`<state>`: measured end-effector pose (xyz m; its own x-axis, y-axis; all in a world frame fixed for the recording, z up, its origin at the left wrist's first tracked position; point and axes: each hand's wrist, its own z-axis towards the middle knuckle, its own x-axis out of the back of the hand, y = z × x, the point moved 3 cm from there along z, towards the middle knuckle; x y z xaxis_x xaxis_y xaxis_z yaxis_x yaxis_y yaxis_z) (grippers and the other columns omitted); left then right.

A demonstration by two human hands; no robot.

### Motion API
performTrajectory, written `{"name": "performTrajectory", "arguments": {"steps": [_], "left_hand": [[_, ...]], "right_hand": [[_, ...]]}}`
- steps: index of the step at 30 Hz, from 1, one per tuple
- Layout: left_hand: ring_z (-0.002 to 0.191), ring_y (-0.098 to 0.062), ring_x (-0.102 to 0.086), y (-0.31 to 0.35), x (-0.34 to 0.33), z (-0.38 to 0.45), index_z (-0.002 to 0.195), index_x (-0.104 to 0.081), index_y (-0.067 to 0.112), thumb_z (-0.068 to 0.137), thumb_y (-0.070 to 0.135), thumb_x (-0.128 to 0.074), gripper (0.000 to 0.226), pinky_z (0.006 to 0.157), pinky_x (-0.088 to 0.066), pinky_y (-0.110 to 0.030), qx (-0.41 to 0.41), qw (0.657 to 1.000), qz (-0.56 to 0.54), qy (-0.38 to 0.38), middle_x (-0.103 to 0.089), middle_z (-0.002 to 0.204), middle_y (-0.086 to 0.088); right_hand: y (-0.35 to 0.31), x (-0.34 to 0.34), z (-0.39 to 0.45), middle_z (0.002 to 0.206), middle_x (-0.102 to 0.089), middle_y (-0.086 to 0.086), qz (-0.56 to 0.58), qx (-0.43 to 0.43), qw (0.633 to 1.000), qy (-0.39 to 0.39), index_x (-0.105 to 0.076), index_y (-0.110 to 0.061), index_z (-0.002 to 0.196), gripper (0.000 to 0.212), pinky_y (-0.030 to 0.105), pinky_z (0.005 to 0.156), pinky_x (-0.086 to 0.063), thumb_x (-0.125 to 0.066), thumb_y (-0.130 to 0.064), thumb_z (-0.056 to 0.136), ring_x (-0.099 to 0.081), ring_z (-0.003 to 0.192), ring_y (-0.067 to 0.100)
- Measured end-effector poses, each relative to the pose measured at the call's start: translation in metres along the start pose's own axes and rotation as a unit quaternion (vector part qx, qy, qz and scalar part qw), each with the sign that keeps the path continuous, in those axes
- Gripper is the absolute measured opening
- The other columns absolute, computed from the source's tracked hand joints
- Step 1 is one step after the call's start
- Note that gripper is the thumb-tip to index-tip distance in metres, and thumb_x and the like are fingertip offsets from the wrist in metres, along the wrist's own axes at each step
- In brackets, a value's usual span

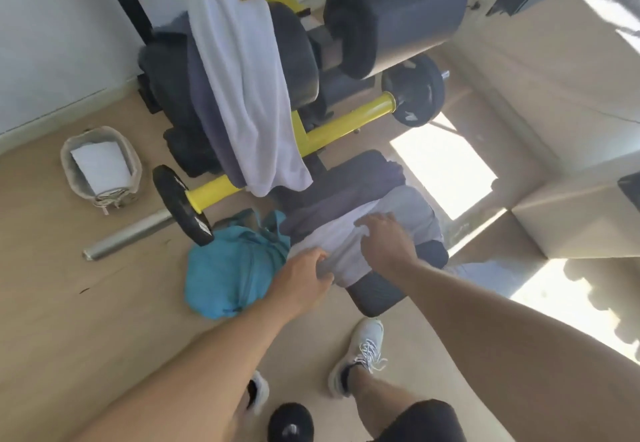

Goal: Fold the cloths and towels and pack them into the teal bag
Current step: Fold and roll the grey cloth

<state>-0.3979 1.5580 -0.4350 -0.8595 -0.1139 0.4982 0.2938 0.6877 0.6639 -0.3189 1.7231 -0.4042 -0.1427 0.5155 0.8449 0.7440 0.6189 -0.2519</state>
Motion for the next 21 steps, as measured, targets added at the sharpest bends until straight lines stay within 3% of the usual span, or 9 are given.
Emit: {"name": "performTrajectory", "arguments": {"steps": [2, 4, 6, 7, 10, 14, 21], "left_hand": [[0.127, -0.016, -0.055, -0.008, -0.014, 0.027, 0.136, -0.056, 0.02, 0.095, 0.026, -0.064, 0.042, 0.108, -0.044, -0.035, -0.054, 0.998, 0.01, 0.039, -0.06, 0.137, 0.005], [0.12, -0.016, -0.057, -0.015, -0.023, 0.053, 0.129, -0.06, 0.018, 0.093, 0.023, -0.066, 0.037, 0.102, -0.048, -0.038, -0.127, 0.987, 0.038, 0.09, -0.063, 0.129, 0.006], [0.105, -0.018, -0.059, -0.023, -0.031, 0.077, 0.117, -0.064, 0.018, 0.09, 0.024, -0.068, 0.028, 0.087, -0.055, -0.041, -0.201, 0.966, 0.084, 0.142, -0.064, 0.115, 0.005], [0.097, -0.019, -0.06, -0.028, -0.034, 0.088, 0.11, -0.065, 0.018, 0.088, 0.027, -0.07, 0.024, 0.079, -0.056, -0.041, -0.234, 0.951, 0.102, 0.175, -0.064, 0.107, 0.004], [0.081, -0.022, -0.059, -0.039, -0.048, 0.109, 0.095, -0.069, 0.017, 0.085, 0.037, -0.073, 0.023, 0.067, -0.054, -0.037, -0.316, 0.899, 0.123, 0.277, -0.062, 0.092, 0.0], [0.076, -0.022, -0.057, -0.052, -0.062, 0.121, 0.087, -0.073, 0.017, 0.084, 0.04, -0.075, 0.023, 0.065, -0.051, -0.037, -0.381, 0.844, 0.1, 0.364, -0.061, 0.087, -0.001], [0.087, -0.022, -0.057, -0.062, -0.068, 0.119, 0.1, -0.078, 0.022, 0.092, 0.038, -0.071, 0.019, 0.076, -0.051, -0.041, -0.414, 0.817, 0.091, 0.39, -0.064, 0.097, 0.004]], "right_hand": [[0.006, -0.011, 0.031, 0.135, -0.062, -0.001, -0.034, 0.078, 0.996, 0.026, -0.067, -0.023, 0.125, 0.033, 0.04, 0.11, -0.038, -0.05, -0.012, 0.099, -0.048, 0.128, 0.023], [0.009, -0.024, 0.058, 0.102, -0.071, 0.001, -0.055, 0.174, 0.978, 0.099, -0.073, -0.018, 0.098, 0.027, 0.044, 0.091, -0.047, -0.047, -0.011, 0.094, -0.058, 0.099, 0.026], [0.017, -0.04, 0.077, 0.07, -0.062, 0.001, -0.047, 0.245, 0.952, 0.178, -0.063, -0.016, 0.071, 0.026, 0.042, 0.065, -0.049, -0.042, -0.012, 0.085, -0.056, 0.068, 0.027], [0.02, -0.049, 0.084, 0.064, -0.058, 0.001, -0.043, 0.272, 0.939, 0.204, -0.058, -0.015, 0.066, 0.023, 0.039, 0.057, -0.047, -0.041, -0.013, 0.082, -0.053, 0.06, 0.027], [0.031, -0.07, 0.098, 0.062, -0.055, 0.002, -0.04, 0.342, 0.901, 0.265, -0.056, -0.013, 0.067, 0.016, 0.035, 0.052, -0.04, -0.047, -0.009, 0.08, -0.049, 0.057, 0.026], [0.039, -0.084, 0.106, 0.063, -0.054, 0.002, -0.019, 0.374, 0.866, 0.33, -0.055, -0.011, 0.067, 0.014, 0.035, 0.053, -0.039, -0.047, -0.009, 0.079, -0.048, 0.058, 0.025], [0.042, -0.078, 0.097, 0.077, -0.066, 0.003, -0.009, 0.381, 0.851, 0.36, -0.063, -0.008, 0.079, 0.017, 0.041, 0.064, -0.046, -0.047, -0.011, 0.081, -0.059, 0.073, 0.028]]}}
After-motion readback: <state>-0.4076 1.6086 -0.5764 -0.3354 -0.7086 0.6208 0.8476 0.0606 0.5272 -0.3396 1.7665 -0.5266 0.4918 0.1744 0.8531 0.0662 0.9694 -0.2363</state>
